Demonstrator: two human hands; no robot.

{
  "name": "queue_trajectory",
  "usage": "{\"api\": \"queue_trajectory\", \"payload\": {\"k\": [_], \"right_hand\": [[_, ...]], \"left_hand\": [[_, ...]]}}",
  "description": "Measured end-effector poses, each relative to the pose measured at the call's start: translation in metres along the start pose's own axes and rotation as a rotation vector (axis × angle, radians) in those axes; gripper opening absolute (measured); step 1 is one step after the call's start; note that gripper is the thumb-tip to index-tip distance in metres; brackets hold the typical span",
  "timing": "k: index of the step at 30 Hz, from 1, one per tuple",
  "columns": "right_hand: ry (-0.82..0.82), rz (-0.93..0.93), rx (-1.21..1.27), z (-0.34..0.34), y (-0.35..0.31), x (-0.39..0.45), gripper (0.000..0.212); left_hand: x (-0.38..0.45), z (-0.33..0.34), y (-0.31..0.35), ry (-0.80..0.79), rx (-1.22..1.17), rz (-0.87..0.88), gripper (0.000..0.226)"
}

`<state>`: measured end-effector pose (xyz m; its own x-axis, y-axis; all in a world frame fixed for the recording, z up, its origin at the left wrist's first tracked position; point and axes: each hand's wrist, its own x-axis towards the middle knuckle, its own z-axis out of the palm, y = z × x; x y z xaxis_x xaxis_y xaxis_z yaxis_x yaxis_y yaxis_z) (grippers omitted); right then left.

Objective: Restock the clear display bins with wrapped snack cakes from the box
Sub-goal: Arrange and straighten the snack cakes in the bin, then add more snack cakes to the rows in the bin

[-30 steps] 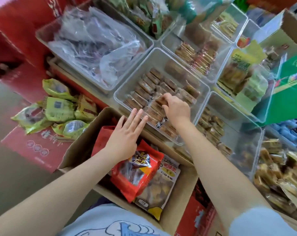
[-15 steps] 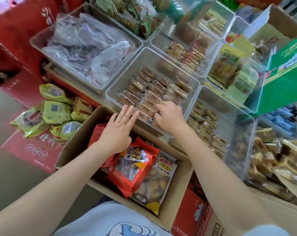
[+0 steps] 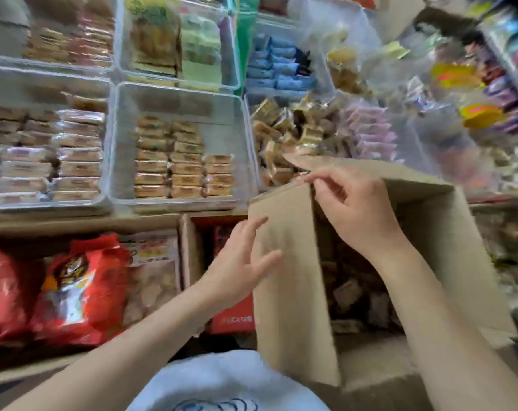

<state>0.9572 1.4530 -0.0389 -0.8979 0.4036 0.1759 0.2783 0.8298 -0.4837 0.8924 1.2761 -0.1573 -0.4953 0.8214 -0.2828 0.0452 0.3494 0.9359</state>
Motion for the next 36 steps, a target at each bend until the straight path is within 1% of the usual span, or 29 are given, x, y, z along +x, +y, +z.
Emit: {"api": "queue_trajectory", "payload": {"k": [1, 3, 4, 5, 8, 12, 14, 16, 18, 20, 21, 22, 23, 27, 28, 29, 30, 32, 33, 35, 36], "right_hand": [[0.000, 0.033, -0.016, -0.008, 0.018, -0.013, 0.016], [-0.043, 0.089, -0.044, -0.015, 0.050, -0.034, 0.017], [-0.094, 0.114, -0.062, -0.014, 0.065, -0.041, 0.018], [-0.170, 0.140, -0.089, -0.011, 0.080, -0.047, 0.019], [-0.490, 0.160, -0.251, 0.011, 0.118, -0.056, 0.022], [-0.952, 0.164, -0.480, 0.065, 0.159, -0.067, 0.027], [-1.168, 0.133, -0.486, 0.092, 0.180, -0.075, 0.026], [-1.302, 0.134, -0.430, 0.105, 0.201, -0.082, 0.029], [-1.368, 0.137, -0.440, 0.115, 0.221, -0.091, 0.041], [-1.407, 0.099, -0.506, 0.125, 0.233, -0.098, 0.056], [-1.414, 0.057, -0.532, 0.131, 0.238, -0.103, 0.058], [-1.403, 0.020, -0.534, 0.135, 0.240, -0.106, 0.056], [-1.373, 0.021, -0.507, 0.137, 0.241, -0.107, 0.051], [-1.215, 0.204, -0.244, 0.106, 0.232, -0.076, 0.019], [-1.169, 0.241, -0.180, 0.091, 0.230, -0.063, 0.014], [-1.129, 0.283, -0.097, 0.076, 0.226, -0.052, 0.014], [-1.081, 0.352, 0.031, 0.061, 0.224, -0.044, 0.017], [-0.967, 0.513, 0.464, 0.032, 0.217, -0.037, 0.022], [-0.912, 0.544, 0.678, 0.019, 0.213, -0.036, 0.031], [-0.883, 0.512, 0.999, -0.002, 0.196, -0.033, 0.050], [-0.883, 0.469, 1.110, -0.008, 0.186, -0.030, 0.055]], "left_hand": [[0.002, 0.022, 0.010, -0.013, -0.065, 0.000, 0.078], [0.006, 0.059, 0.027, -0.021, -0.111, -0.012, 0.094], [0.009, 0.073, 0.032, -0.009, -0.096, -0.026, 0.100], [0.012, 0.083, 0.035, 0.020, -0.080, -0.037, 0.101], [0.017, 0.096, 0.034, 0.151, -0.135, -0.071, 0.092], [0.015, 0.097, 0.032, 0.212, -0.128, -0.087, 0.094], [0.014, 0.097, 0.034, 0.222, -0.129, -0.072, 0.095], [0.013, 0.098, 0.035, 0.226, -0.143, -0.086, 0.095], [0.014, 0.099, 0.035, 0.227, -0.159, -0.099, 0.096], [0.014, 0.101, 0.035, 0.226, -0.162, -0.096, 0.096], [0.015, 0.102, 0.036, 0.230, -0.167, -0.096, 0.096], [0.015, 0.103, 0.037, 0.237, -0.171, -0.100, 0.097], [0.016, 0.104, 0.037, 0.244, -0.175, -0.104, 0.098], [0.018, 0.106, 0.039, 0.255, -0.174, -0.103, 0.095], [0.019, 0.106, 0.038, 0.255, -0.178, -0.100, 0.093], [0.019, 0.106, 0.037, 0.255, -0.184, -0.096, 0.093], [0.019, 0.105, 0.037, 0.254, -0.188, -0.091, 0.093], [0.019, 0.104, 0.037, 0.253, -0.206, -0.086, 0.093], [0.019, 0.102, 0.037, 0.253, -0.207, -0.095, 0.093], [0.020, 0.095, 0.037, 0.252, -0.177, -0.118, 0.089], [0.021, 0.090, 0.037, 0.246, -0.158, -0.117, 0.083]]}}
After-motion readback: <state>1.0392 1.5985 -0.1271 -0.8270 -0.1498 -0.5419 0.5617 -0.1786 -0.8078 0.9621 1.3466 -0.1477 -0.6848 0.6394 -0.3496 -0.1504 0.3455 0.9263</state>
